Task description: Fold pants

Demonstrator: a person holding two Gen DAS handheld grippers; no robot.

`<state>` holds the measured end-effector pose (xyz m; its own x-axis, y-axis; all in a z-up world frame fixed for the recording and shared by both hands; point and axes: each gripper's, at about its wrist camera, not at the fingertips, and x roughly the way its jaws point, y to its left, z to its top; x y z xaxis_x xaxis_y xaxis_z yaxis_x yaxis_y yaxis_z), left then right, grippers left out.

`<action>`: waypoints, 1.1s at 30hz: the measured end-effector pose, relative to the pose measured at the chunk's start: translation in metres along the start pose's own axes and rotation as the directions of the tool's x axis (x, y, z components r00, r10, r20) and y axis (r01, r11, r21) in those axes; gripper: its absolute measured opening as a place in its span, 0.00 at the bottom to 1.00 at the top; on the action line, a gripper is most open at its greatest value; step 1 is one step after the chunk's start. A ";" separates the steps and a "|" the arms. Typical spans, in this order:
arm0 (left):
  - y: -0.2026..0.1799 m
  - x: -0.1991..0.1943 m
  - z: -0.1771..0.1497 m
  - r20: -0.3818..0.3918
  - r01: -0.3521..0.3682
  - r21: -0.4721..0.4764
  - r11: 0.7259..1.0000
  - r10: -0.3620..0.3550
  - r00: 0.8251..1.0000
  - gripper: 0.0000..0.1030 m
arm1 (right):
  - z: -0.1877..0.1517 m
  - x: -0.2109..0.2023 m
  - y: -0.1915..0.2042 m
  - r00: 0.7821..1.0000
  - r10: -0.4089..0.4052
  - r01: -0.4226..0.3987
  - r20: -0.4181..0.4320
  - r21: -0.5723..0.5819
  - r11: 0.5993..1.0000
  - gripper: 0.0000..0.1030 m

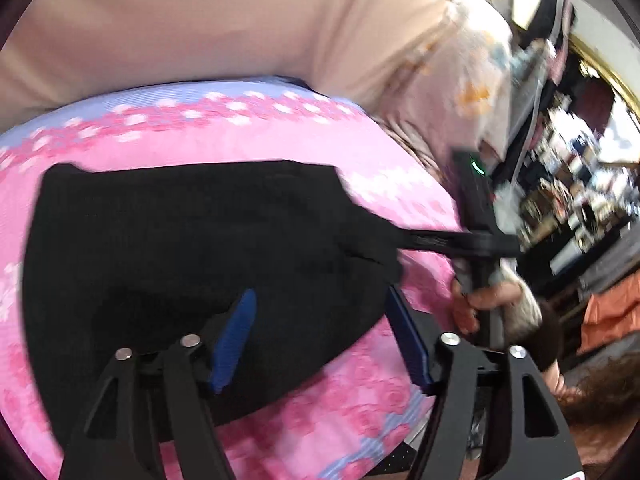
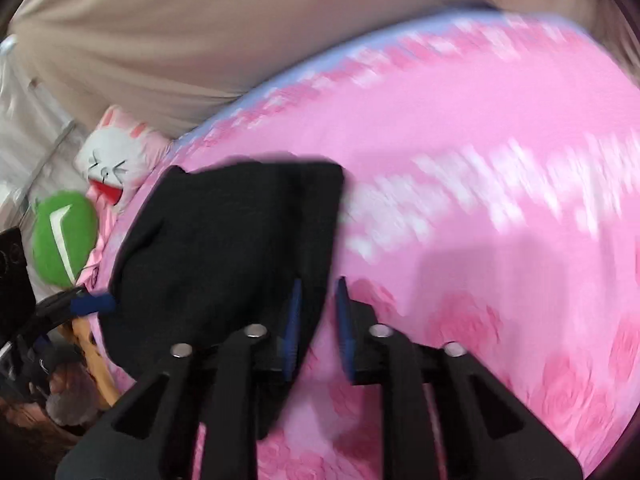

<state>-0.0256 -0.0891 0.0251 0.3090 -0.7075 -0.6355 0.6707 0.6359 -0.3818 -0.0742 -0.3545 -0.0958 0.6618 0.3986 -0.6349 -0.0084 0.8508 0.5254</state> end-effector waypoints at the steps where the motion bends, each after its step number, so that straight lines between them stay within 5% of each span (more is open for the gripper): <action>1: 0.014 -0.011 0.000 0.022 -0.032 -0.036 0.999 0.033 0.999 0.71 | -0.004 -0.009 -0.002 1.000 0.008 -0.009 0.019 0.018 1.000 0.29; 2: 0.029 -0.021 -0.001 0.043 -0.057 -0.076 0.995 0.061 0.997 0.72 | -0.007 -0.018 -0.003 0.999 0.026 -0.027 0.042 0.037 0.999 0.38; 4: 0.056 -0.041 -0.004 0.080 -0.050 -0.157 0.986 0.063 0.995 0.74 | -0.018 -0.034 -0.006 0.993 0.067 -0.077 0.100 0.104 0.992 0.84; 5: 0.069 -0.051 -0.008 0.094 -0.065 -0.204 0.977 0.086 0.992 0.76 | -0.024 -0.037 -0.006 0.991 0.076 -0.090 0.108 0.133 0.987 0.89; 9: 0.119 -0.069 -0.028 0.069 -0.200 -0.379 0.903 0.244 0.967 0.76 | -0.042 -0.022 0.001 0.989 0.125 -0.137 0.076 0.201 0.970 0.89; 14: 0.160 -0.065 -0.063 0.001 -0.232 -0.499 0.835 0.269 0.963 0.76 | -0.047 -0.007 0.025 0.995 0.087 -0.096 0.053 0.182 0.979 0.89; 16: 0.167 -0.061 -0.076 0.037 -0.106 -0.533 0.839 0.149 0.988 0.79 | -0.048 -0.001 0.032 0.992 0.112 -0.120 0.051 0.203 0.972 0.89; 18: 0.165 -0.058 -0.078 0.071 -0.036 -0.522 0.852 0.086 0.994 0.79 | -0.048 0.008 0.042 0.993 0.107 -0.113 0.038 0.190 0.975 0.89; 19: 0.166 -0.051 -0.078 0.087 0.054 -0.523 0.850 -0.010 0.996 0.81 | -0.047 0.013 0.047 0.995 0.088 -0.093 0.038 0.185 0.978 0.89; 22: 0.161 -0.037 -0.067 0.090 0.072 -0.476 0.876 -0.033 0.995 0.86 | -0.039 0.026 0.059 0.998 0.041 -0.051 0.056 0.173 0.984 0.89; 23: 0.160 -0.032 -0.061 0.083 0.066 -0.464 0.883 -0.031 0.996 0.80 | -0.035 0.031 0.062 0.998 0.035 -0.045 0.061 0.171 0.984 0.86; 24: 0.161 -0.029 -0.057 0.075 0.077 -0.460 0.884 -0.048 0.996 0.67 | -0.033 0.034 0.064 0.998 0.026 -0.036 0.059 0.171 0.985 0.68; 26: 0.162 -0.034 -0.050 0.068 0.090 -0.466 0.880 -0.065 0.996 0.32 | -0.031 0.024 0.067 0.996 0.046 -0.060 0.082 0.182 0.982 0.49; 28: 0.158 -0.059 -0.050 0.094 0.102 -0.450 0.887 -0.067 0.993 0.20 | -0.035 0.003 0.075 0.991 0.075 -0.092 0.107 0.165 0.982 0.42; 31: 0.141 -0.089 -0.063 0.085 0.129 -0.416 0.900 -0.103 0.991 0.21 | -0.056 -0.016 0.092 0.993 0.089 -0.098 0.080 0.113 0.989 0.43; 33: 0.128 -0.094 -0.083 0.031 0.077 -0.398 0.914 -0.070 0.997 0.22 | -0.076 -0.012 0.091 0.998 0.062 -0.065 0.027 0.123 0.990 0.45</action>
<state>-0.0247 0.0850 -0.0199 0.2818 -0.7597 -0.5860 0.3689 0.6496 -0.6648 -0.1399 -0.2562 -0.0839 0.6797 0.4416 -0.5857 0.0404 0.7747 0.6310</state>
